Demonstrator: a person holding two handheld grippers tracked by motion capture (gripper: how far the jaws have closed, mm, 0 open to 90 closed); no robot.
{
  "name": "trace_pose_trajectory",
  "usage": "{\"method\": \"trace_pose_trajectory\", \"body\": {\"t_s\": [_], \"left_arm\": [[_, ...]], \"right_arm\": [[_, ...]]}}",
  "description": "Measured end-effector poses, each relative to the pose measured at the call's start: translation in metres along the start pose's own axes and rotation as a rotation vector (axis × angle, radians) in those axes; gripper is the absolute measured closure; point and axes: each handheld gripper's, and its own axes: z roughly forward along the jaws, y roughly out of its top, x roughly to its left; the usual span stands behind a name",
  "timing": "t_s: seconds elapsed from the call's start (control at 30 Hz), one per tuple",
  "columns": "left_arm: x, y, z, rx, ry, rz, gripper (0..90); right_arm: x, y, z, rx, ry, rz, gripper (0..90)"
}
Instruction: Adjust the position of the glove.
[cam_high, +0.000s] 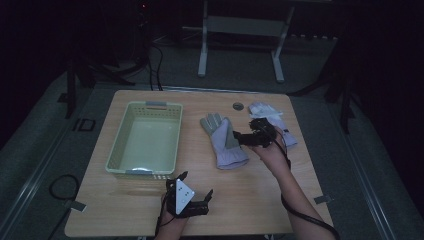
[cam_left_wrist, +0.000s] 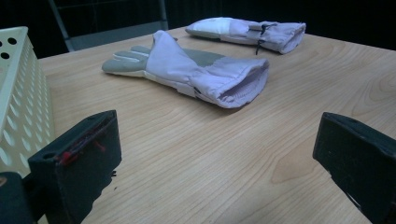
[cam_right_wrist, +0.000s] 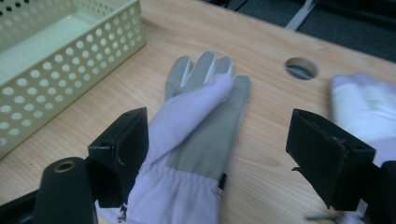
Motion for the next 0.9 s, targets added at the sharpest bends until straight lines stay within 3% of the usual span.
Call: {"method": "trace_pose_trajectory", "body": {"t_s": [0.03,0.07,0.1,0.27,0.6,0.9], "left_arm": [[0.000,0.000,0.000,-0.001,0.000,0.000,1.1],[0.000,0.000,0.000,0.000,-0.001,0.002,1.1],[0.000,0.000,0.000,0.000,-0.001,0.003,1.1],[0.000,0.000,0.000,-0.002,-0.005,0.003,1.1],[0.000,0.000,0.000,0.000,-0.011,0.007,1.1],[-0.001,0.000,0.000,0.001,-0.010,0.012,1.1]], "right_arm": [[0.000,0.000,0.000,0.000,0.000,0.000,25.5],[0.001,-0.001,0.014,0.027,0.009,-0.012,34.9],[0.001,-0.001,0.014,0.027,0.009,-0.012,34.9],[-0.001,-0.008,0.049,0.110,0.021,-0.020,48.3],[-0.001,-0.030,0.092,0.216,0.009,-0.064,50.4],[-0.002,-0.038,0.097,0.219,0.032,-0.063,60.0]]}}
